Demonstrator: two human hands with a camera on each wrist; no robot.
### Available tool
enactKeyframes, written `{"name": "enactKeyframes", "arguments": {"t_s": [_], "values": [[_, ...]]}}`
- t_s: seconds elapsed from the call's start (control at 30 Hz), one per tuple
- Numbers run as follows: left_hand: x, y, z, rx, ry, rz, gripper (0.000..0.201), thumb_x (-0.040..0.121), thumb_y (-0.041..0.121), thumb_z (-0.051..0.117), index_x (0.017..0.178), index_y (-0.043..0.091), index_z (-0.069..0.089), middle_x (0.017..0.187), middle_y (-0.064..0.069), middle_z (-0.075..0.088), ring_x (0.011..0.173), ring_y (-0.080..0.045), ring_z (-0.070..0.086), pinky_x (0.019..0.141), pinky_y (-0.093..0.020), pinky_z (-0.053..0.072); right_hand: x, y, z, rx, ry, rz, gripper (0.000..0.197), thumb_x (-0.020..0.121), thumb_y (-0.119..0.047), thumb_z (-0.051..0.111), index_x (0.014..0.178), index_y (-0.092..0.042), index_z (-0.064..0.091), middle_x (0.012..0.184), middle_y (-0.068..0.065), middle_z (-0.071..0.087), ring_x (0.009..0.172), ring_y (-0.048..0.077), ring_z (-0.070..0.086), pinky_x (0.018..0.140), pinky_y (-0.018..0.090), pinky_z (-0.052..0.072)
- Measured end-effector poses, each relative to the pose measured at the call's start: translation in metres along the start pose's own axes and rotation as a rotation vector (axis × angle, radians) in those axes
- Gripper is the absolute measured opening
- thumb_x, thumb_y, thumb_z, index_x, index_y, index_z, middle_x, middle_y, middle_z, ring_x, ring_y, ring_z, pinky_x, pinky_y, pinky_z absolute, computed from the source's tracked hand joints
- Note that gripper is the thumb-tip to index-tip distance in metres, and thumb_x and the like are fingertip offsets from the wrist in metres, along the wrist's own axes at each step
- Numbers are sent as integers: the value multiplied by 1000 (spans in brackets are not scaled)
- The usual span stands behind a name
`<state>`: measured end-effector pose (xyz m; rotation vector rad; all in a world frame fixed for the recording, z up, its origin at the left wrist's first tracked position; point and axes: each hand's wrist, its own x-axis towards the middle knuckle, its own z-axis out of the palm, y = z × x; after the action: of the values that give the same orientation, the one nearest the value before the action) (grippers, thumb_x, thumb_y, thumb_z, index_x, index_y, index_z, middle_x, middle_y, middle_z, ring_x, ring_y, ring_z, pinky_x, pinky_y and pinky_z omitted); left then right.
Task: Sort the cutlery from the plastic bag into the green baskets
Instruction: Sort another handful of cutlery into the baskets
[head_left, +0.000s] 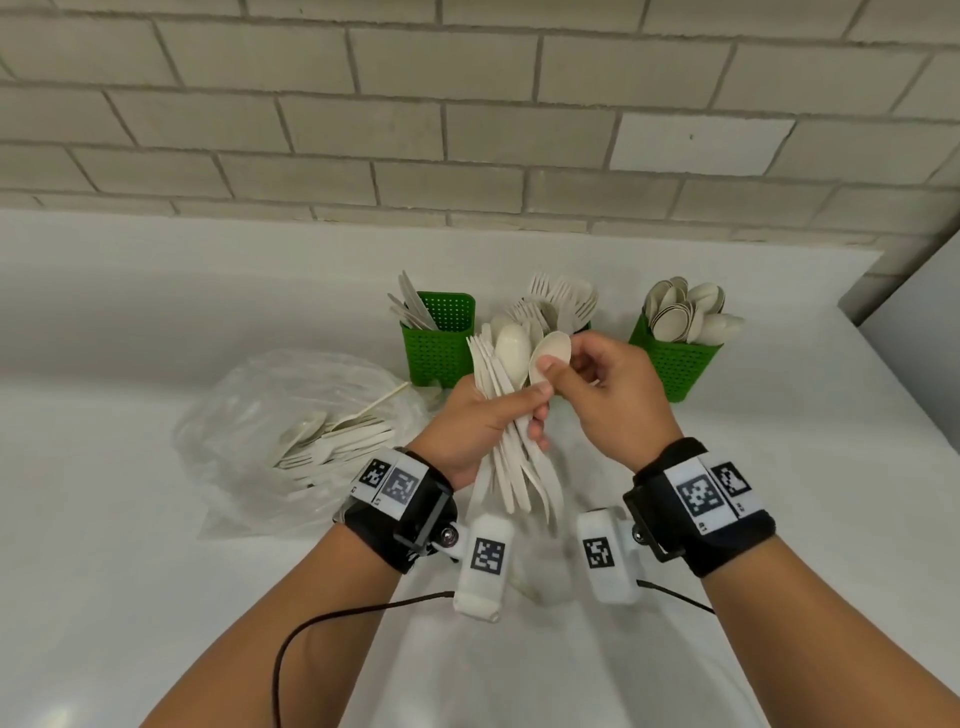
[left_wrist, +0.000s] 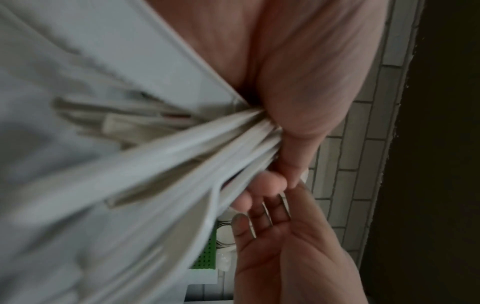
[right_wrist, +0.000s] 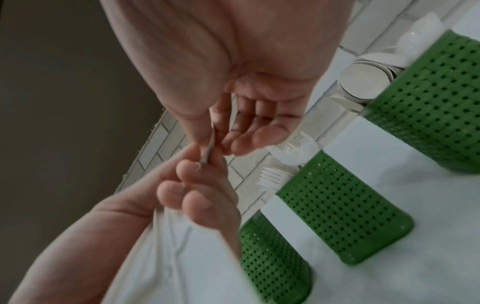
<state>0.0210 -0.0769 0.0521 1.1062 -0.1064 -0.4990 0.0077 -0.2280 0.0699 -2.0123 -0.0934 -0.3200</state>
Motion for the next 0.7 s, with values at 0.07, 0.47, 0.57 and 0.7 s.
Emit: {"name": "enactKeyframes", "arguments": {"t_s": [0.07,0.47,0.57,0.7], "values": [[2,3,-5,-24,54,37,16,81,17,70,79,2,65,60,-8,56,49,-17,56,56,-31,54,-6,-4,1,118,-123,112,25,88,-36,67,95,-12,66,78,-3,69,69,1,62,65,17,46],[0,27,-25,-280,218,59,23,94,14,61,73,7,58,57,-5,57,52,-15,58,60,-28,55,-33,7,3,254,-395,249,22,88,-15,67,109,-12,72,70,3,63,52,14,53,51,25,48],[3,26,-36,-308,328,75,17,90,13,68,75,6,62,68,-8,59,61,-17,60,65,-30,56,-28,13,-8,419,-226,293,27,84,-4,68,110,-9,70,64,1,61,53,14,52,55,26,51],[0,16,-35,-100,374,97,18,89,10,69,71,8,67,65,-5,64,62,-15,66,65,-31,59,-22,7,-6,687,-93,400,24,79,-3,68,102,-3,68,64,4,62,55,13,58,57,22,54]]}}
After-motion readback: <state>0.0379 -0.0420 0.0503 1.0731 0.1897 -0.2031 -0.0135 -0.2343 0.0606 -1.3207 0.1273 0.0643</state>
